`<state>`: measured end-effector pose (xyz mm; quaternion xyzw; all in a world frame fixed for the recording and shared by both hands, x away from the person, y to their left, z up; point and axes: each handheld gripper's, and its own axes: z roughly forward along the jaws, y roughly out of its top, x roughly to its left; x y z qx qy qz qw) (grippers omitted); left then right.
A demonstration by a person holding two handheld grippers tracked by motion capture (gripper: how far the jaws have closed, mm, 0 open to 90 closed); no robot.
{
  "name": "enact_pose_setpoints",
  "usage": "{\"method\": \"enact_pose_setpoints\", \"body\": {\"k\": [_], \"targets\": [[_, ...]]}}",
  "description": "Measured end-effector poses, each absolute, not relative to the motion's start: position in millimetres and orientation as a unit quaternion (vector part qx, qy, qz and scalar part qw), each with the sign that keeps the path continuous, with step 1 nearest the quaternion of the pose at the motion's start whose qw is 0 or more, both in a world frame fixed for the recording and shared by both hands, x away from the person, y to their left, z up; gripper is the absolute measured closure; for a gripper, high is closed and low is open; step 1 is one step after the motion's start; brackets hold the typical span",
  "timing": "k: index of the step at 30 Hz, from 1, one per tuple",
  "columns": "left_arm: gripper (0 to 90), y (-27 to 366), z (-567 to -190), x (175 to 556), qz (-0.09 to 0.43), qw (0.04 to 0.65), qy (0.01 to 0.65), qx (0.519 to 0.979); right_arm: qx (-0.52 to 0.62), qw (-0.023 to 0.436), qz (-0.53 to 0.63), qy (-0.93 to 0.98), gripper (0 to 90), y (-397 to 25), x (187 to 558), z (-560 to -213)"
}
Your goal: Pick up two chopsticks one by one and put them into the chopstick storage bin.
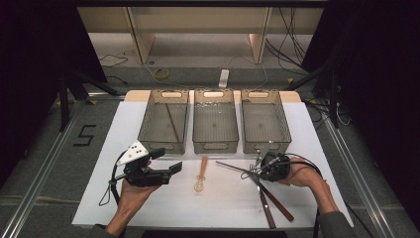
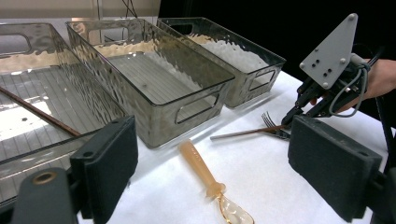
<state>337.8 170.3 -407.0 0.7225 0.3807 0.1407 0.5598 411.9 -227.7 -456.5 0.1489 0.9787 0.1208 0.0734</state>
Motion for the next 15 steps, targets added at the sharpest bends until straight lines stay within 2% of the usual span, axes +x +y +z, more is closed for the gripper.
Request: {"method": "enact_pose_setpoints", "body": {"k": [15], "targets": [[15.5,170,-408,338,0.141,0.558,0.382,0.723,0.164,0.089,0.179,0.966,85.2,-230,401,-436]]}}
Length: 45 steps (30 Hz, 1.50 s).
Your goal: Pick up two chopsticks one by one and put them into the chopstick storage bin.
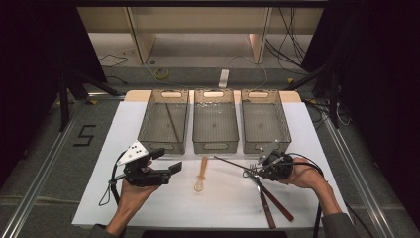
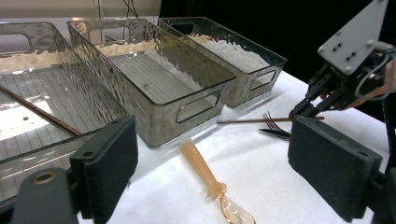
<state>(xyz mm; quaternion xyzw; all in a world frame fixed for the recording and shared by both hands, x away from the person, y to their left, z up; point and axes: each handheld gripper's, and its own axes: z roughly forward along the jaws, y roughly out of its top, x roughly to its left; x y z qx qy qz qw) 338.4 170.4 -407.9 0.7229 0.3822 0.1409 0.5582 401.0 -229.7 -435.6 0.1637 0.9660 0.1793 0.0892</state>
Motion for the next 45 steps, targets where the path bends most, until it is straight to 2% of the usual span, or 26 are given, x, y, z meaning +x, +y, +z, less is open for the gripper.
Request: {"method": "enact_pose_setpoints", "body": {"k": [11,23,26,34,45], "targets": [[15.4,167,-411,339,0.135,0.554,0.379,0.729,0.219,0.112,0.272,0.931,85.1,-215,397,-417],[15.6,167,-412,344,0.118,0.579,0.398,0.702,0.235,0.117,0.346,0.901,85.1,-182,380,-411],[15.6,164,-414,347,0.108,0.584,0.407,0.694,0.233,0.109,0.353,0.9,85.1,-173,375,-410],[15.7,149,-416,347,0.105,0.576,0.4,0.705,0.246,0.106,0.376,0.887,85.0,-159,368,-413],[18.1,132,-420,346,0.066,0.577,0.416,0.7,0.251,0.091,0.4,0.877,85.0,-142,360,-418]]}}
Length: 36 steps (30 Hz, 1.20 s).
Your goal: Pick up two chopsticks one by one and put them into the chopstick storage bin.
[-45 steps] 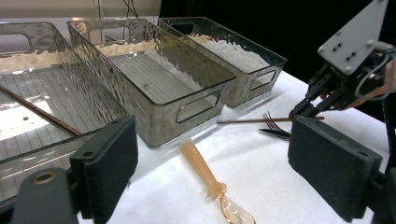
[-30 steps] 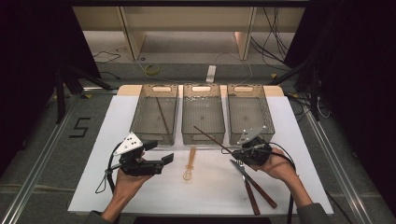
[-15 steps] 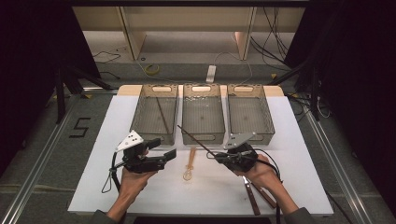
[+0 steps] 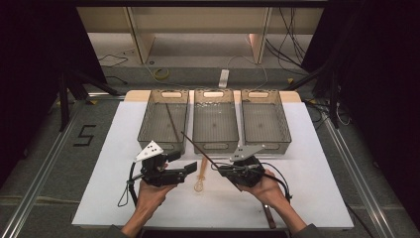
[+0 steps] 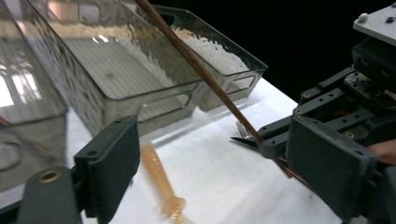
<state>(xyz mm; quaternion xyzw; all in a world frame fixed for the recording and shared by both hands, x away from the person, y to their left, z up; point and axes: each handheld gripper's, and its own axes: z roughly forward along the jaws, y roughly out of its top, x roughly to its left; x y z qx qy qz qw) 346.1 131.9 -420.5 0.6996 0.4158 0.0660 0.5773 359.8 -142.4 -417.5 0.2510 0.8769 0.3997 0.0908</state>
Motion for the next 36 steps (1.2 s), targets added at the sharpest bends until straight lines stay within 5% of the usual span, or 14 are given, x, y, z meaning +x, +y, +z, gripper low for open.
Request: {"method": "enact_pose_setpoints", "body": {"k": [36], "targets": [[74.9,126,-422,347,0.0,0.601,0.367,0.71,0.219,0.066,0.445,0.866,84.6,-122,344,-417]]}}
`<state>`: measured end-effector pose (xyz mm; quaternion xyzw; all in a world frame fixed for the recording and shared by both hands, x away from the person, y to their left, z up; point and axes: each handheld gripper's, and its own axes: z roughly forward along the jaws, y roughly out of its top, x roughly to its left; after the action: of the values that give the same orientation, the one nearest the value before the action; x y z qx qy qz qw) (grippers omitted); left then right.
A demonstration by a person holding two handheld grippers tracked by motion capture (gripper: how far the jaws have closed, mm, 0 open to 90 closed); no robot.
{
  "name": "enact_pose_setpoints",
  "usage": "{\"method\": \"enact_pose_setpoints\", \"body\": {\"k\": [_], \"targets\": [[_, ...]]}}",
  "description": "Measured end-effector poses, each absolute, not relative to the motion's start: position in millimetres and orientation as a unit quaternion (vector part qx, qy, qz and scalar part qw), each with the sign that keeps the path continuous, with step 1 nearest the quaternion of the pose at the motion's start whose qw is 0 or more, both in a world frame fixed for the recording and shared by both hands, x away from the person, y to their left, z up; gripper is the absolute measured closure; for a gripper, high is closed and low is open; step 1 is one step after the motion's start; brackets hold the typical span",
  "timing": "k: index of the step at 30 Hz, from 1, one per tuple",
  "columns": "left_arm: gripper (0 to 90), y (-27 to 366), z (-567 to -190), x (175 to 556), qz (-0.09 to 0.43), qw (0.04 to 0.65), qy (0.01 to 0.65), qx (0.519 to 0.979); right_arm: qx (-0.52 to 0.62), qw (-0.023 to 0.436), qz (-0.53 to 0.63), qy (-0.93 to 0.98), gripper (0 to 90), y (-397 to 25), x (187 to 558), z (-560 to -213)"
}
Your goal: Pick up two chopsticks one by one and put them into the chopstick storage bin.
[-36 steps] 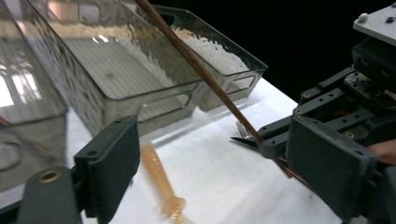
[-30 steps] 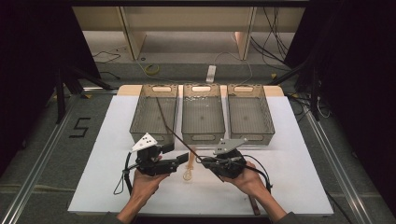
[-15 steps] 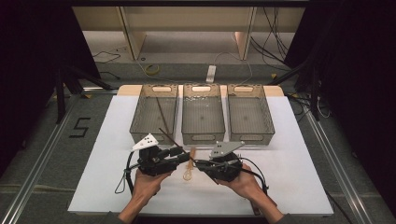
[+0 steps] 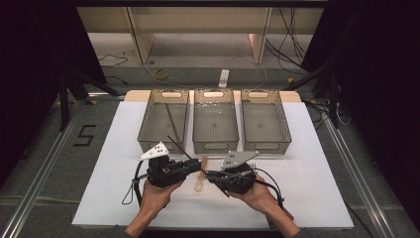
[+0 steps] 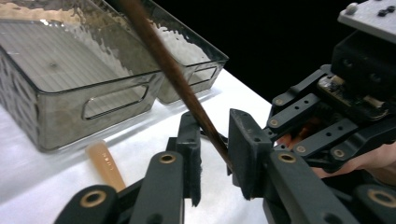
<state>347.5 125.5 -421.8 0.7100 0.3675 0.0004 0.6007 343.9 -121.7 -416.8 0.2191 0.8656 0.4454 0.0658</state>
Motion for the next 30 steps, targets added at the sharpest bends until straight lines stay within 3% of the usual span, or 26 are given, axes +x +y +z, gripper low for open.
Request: {"method": "enact_pose_setpoints", "body": {"k": [6,10,20,30], "targets": [[83.3,124,-420,347,-0.021,0.605,0.351,0.715,0.215,0.068,0.442,0.868,83.4,-120,344,-420],[84.7,123,-418,345,-0.004,0.592,0.347,0.727,0.217,0.064,0.444,0.867,80.0,-122,345,-421],[85.0,137,-416,350,0.0,0.579,0.372,0.726,0.237,0.069,0.448,0.86,48.6,-143,348,-414],[85.0,155,-411,358,0.003,0.568,0.395,0.722,0.279,0.087,0.446,0.846,34.9,-172,352,-414]]}}
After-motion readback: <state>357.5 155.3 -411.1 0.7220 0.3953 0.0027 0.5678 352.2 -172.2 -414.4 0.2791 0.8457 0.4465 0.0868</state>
